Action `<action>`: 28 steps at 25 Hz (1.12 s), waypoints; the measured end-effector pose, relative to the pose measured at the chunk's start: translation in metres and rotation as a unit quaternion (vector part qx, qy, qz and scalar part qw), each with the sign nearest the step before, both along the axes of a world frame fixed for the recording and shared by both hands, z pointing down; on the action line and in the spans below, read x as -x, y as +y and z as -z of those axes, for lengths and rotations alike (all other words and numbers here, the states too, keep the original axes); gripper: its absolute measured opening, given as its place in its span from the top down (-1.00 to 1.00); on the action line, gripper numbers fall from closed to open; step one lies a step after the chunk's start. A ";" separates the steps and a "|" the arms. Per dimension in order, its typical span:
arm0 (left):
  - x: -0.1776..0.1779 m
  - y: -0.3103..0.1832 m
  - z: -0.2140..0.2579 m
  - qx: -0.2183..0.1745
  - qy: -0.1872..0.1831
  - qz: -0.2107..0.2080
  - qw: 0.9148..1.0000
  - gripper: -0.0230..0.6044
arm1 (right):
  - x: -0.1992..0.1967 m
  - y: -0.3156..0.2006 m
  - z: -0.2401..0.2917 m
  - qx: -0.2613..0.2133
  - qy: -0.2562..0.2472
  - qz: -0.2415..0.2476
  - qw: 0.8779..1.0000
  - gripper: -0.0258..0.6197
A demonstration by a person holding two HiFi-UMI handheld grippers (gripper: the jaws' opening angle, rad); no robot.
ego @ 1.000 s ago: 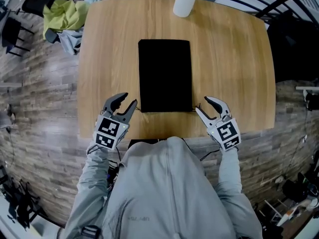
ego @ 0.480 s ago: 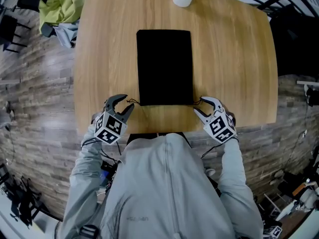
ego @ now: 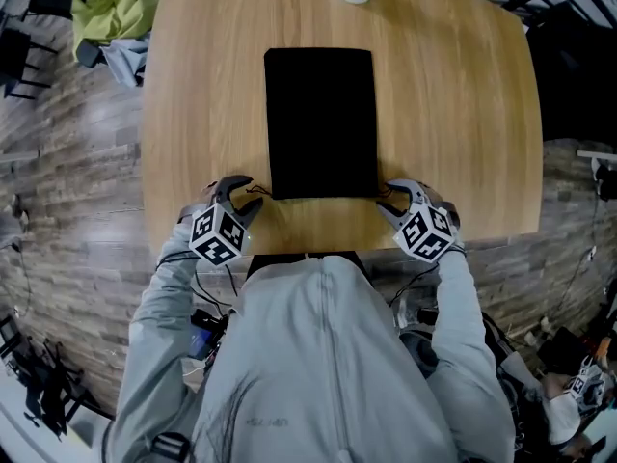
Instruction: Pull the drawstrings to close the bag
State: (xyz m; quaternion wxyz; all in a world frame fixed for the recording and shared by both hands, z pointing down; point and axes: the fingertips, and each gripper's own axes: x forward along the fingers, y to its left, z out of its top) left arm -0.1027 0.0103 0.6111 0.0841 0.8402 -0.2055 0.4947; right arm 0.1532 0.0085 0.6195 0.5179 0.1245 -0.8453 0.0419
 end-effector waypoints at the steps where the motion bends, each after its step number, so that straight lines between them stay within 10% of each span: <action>1: 0.000 -0.001 -0.002 0.001 -0.002 -0.004 1.000 0.32 | 0.001 0.000 -0.002 0.002 0.000 0.002 1.000 0.38; 17: -0.011 0.008 -0.015 0.059 -0.010 -0.047 0.997 0.49 | 0.004 0.004 -0.012 0.049 -0.009 0.034 0.998 0.51; 28: -0.009 0.007 -0.015 0.060 0.020 -0.001 0.998 0.77 | 0.002 0.000 -0.011 0.059 -0.026 -0.015 0.998 0.79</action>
